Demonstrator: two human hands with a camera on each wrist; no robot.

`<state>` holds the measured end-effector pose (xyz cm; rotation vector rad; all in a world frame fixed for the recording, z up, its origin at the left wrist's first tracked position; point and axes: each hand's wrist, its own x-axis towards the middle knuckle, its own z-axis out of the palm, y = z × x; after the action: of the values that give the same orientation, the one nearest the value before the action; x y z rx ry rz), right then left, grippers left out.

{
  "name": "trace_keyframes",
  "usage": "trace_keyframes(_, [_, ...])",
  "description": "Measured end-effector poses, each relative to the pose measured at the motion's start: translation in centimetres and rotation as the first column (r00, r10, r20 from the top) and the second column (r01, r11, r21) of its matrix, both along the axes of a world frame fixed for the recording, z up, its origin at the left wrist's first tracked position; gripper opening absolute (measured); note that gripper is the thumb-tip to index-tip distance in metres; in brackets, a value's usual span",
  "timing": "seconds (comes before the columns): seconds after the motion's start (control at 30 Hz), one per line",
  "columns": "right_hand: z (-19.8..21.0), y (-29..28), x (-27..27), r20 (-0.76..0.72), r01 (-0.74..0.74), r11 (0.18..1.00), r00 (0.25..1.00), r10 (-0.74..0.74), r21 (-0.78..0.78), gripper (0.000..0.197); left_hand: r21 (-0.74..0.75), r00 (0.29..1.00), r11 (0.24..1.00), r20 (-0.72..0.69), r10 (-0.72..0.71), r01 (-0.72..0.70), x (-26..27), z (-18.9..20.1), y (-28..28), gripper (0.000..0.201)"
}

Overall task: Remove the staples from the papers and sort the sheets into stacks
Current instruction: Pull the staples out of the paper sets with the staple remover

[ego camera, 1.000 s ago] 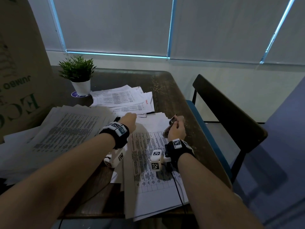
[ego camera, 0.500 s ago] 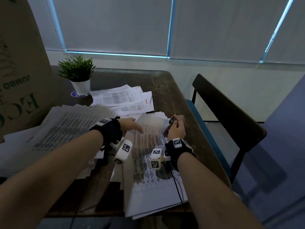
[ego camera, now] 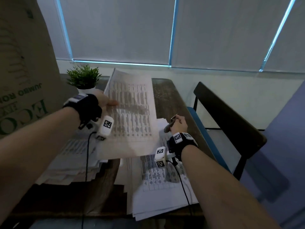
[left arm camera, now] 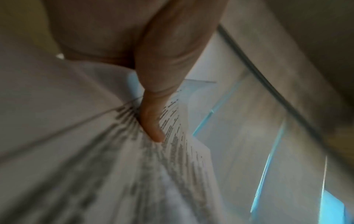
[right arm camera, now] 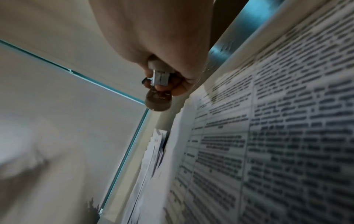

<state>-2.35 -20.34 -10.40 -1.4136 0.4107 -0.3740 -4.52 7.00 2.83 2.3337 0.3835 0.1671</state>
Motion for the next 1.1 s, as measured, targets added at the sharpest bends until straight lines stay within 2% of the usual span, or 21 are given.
trace_keyframes(0.07, [0.2,0.9,0.1,-0.01,-0.039,0.999,0.999,0.039,0.007,0.033,0.297,0.998,0.954,-0.042,0.054,-0.039,0.7,0.8,2.3,0.041])
trace_keyframes(0.1, [-0.2,1.2,0.3,-0.027,-0.066,0.998,0.997,0.067,0.008,0.034,0.414,0.989,0.91,-0.117,0.091,-0.035,1.7,0.3,4.1,0.041])
trace_keyframes(0.17, [-0.9,1.5,0.1,-0.068,-0.12,0.993,0.991,0.119,-0.012,0.034,0.588,0.966,0.809,-0.212,0.151,0.002,6.1,-2.6,9.2,0.039])
trace_keyframes(0.2, [-1.3,1.6,-0.1,-0.084,-0.154,0.988,0.985,0.153,-0.016,0.035,0.623,0.953,0.782,-0.248,0.177,0.017,6.5,-3.6,10.4,0.034])
trace_keyframes(0.27, [-1.9,1.5,-0.7,-0.09,-0.216,0.976,0.973,0.214,-0.016,0.033,0.558,0.957,0.83,-0.244,0.156,0.007,5.6,-4.5,10.5,0.029])
trace_keyframes(0.3, [-2.2,1.5,-0.8,-0.089,-0.242,0.97,0.967,0.239,-0.03,0.033,0.529,0.97,0.849,-0.2,0.141,-0.015,3.6,-4.4,9.0,0.026])
trace_keyframes(0.33, [-2.5,1.5,-0.8,-0.095,-0.262,0.963,0.962,0.255,-0.072,0.033,0.54,0.985,0.839,-0.105,0.138,-0.06,2.7,-4.8,7.9,0.022])
trace_keyframes(0.37, [-2.5,1.5,-0.9,-0.097,-0.283,0.953,0.957,0.274,-0.108,0.033,0.539,0.984,0.829,0.005,0.178,-0.152,1.9,-5.4,7.1,0.026])
trace_keyframes(0.4, [-2.6,1.4,-0.8,-0.107,-0.305,0.943,0.95,0.292,-0.135,0.033,0.552,0.979,0.809,0.082,0.188,-0.202,1.2,-6.3,6.4,0.033])
trace_keyframes(0.43, [-2.7,1.5,-0.6,-0.113,-0.321,0.936,0.945,0.306,-0.143,0.034,0.624,0.978,0.753,0.137,0.16,-0.211,0.5,-6.8,5.3,0.037])
trace_keyframes(0.47, [-2.8,1.5,-0.4,-0.119,-0.341,0.927,0.938,0.325,-0.154,0.034,0.711,0.983,0.681,0.158,0.092,-0.178,0.1,-7.3,3.9,0.04])
trace_keyframes(0.5, [-2.8,1.6,-0.2,-0.128,-0.351,0.922,0.934,0.333,-0.162,0.034,0.778,0.996,0.624,0.087,0.008,-0.073,-0.2,-7.6,2.0,0.043])
trace_keyframes(0.53, [-2.7,1.7,-0.3,-0.142,-0.363,0.915,0.929,0.342,-0.175,0.034,0.758,0.995,0.65,0.014,-0.098,0.053,-0.1,-8.2,0.2,0.044])
trace_keyframes(0.6, [-2.5,1.6,-0.3,-0.15,-0.401,0.901,0.913,0.379,-0.164,0.035,0.586,0.939,0.733,-0.21,-0.273,0.344,-0.2,-9.5,-3.5,0.045])
trace_keyframes(0.63, [-2.4,1.3,-0.4,-0.138,-0.416,0.897,0.907,0.398,-0.151,0.037,0.49,0.9,0.759,-0.306,-0.311,0.429,-0.1,-10.4,-4.9,0.045])
trace_keyframes(0.7, [-2.1,0.7,-0.6,-0.141,-0.413,0.9,0.908,0.395,-0.138,0.042,0.41,0.874,0.788,-0.369,-0.317,0.459,0.7,-12.0,-6.4,0.043])
trace_keyframes(0.77, [-2.6,0.2,-0.3,-0.141,-0.365,0.925,0.927,0.349,-0.111,0.044,0.439,0.892,0.784,-0.317,-0.322,0.439,1.0,-12.4,-6.7,0.04])
trace_keyframes(0.87, [-3.2,0.0,-0.2,-0.103,-0.312,0.949,0.943,0.315,0.045,0.039,0.477,0.921,0.788,-0.179,-0.346,0.389,1.6,-12.2,-6.4,0.035])
trace_keyframes(0.93, [-3.4,-0.5,-0.5,-0.053,-0.273,0.942,0.956,0.288,0.194,0.036,0.434,0.911,0.805,-0.117,-0.396,0.406,1.5,-12.1,-6.4,0.035])
trace_keyframes(1.03, [-3.7,-1.8,-0.7,0.051,-0.189,0.846,0.981,0.19,0.499,0.041,0.302,0.913,0.867,-0.02,-0.409,0.395,1.1,-12.3,-6.4,0.04])
trace_keyframes(1.1, [-3.9,-2.5,-0.8,0.065,-0.139,0.734,0.99,0.128,0.665,0.048,0.327,0.931,0.879,-0.004,-0.366,0.347,1.1,-12.6,-6.2,0.036])
